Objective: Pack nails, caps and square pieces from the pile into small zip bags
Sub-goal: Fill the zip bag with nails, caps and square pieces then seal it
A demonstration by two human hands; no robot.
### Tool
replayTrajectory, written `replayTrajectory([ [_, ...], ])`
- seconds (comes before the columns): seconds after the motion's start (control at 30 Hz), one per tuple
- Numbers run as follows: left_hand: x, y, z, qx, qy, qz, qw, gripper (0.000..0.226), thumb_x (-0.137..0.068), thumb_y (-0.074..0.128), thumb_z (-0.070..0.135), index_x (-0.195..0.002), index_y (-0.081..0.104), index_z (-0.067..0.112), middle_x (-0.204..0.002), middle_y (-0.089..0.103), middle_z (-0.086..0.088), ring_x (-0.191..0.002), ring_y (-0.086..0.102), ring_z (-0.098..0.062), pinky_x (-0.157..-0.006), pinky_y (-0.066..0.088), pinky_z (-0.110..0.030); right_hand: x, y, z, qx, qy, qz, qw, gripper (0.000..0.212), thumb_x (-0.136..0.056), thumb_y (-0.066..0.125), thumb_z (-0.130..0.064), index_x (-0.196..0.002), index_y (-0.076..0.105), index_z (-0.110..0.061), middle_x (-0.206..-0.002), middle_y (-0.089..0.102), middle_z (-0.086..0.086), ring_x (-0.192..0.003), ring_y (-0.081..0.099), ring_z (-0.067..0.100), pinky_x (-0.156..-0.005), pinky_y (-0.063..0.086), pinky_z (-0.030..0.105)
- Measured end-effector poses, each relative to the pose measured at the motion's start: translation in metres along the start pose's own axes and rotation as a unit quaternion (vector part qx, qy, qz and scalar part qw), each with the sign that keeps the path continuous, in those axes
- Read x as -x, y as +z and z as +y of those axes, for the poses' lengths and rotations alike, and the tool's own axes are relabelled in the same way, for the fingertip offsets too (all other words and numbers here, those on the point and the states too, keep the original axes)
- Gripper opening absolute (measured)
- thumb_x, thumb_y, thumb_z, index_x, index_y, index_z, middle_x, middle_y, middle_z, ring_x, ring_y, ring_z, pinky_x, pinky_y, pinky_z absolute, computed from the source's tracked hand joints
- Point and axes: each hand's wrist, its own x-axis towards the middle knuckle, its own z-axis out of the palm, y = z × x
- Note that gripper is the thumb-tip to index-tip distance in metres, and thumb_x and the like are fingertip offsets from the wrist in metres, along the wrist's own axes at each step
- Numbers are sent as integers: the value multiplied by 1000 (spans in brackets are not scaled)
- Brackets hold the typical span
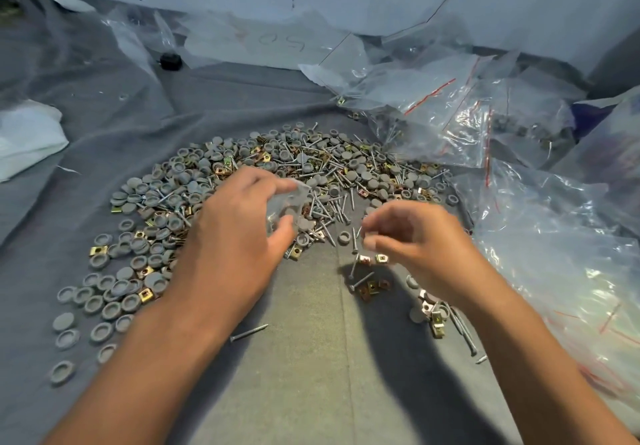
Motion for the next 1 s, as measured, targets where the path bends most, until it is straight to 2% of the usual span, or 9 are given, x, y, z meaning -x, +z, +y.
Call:
replayTrajectory([
  [0.1,0,1,0,1,7,-9,1000,40,-85,72,20,-125,66,23,-113,57,16,-78,48,13,-79,38,0,0,2,-16,-300,-35,-28,953,27,-75,78,-13,-101,71,-18,-97,78,3,-90,76,18,-62,55,21],
  [0.2,0,4,1,11,21,-16,1000,42,-82,77,19,-122,68,23,-111,57,15,-84,48,6,-87,36,-6,-3,18,-26,-360,-75,-10,930,27,-72,79,-13,-97,72,-18,-94,78,6,-85,75,17,-57,53,20],
  [0.33,-1,6,0,18,23,-20,999,45,-77,81,14,-120,69,21,-114,60,10,-98,53,-1,-91,37,-13,-5,40,-36,-290,-150,44,944,25,-79,80,-3,-97,73,-20,-93,78,1,-83,74,11,-65,55,18],
  [0.47,-1,5,-2,14,20,-25,999,47,-76,79,14,-121,68,22,-113,58,12,-97,50,2,-90,34,-8,-2,49,-37,-132,-222,100,961,25,-81,80,-1,-102,74,-14,-95,77,-4,-91,75,13,-82,60,29],
  [0.6,-1,6,-2,17,21,-27,999,46,-75,78,11,-119,69,22,-112,59,11,-89,47,4,-85,32,0,-1,55,-40,-9,-251,189,949,23,-76,86,-8,-96,75,-9,-88,75,-8,-81,72,3,-76,58,21],
  [0.67,-1,6,-1,22,22,-26,999,44,-75,79,11,-118,70,21,-112,59,10,-90,49,3,-86,33,-3,-2,57,-43,45,-265,219,938,20,-76,87,-11,-92,76,-10,-85,75,-7,-77,69,1,-73,56,21],
  [0.77,-2,4,-1,26,14,-20,999,45,-76,79,12,-120,69,19,-113,60,9,-91,50,1,-88,39,-12,-1,56,-44,82,-287,203,933,21,-78,85,-10,-98,78,-12,-93,77,-7,-76,61,-13,-75,49,9],
  [0.9,-2,-2,0,20,0,-16,1000,47,-82,78,20,-127,65,25,-112,56,14,-83,48,9,-84,35,-1,2,34,-40,4,-235,168,957,20,-83,80,-11,-102,76,-17,-97,75,-8,-86,71,1,-75,57,17],
  [1.0,-1,-4,2,20,-4,-18,1000,47,-84,74,24,-130,63,25,-114,56,15,-82,46,15,-82,36,1,-1,-3,-22,71,-139,160,975,23,-84,79,-11,-90,72,-31,-82,71,-18,-79,68,-3,-68,48,6],
])
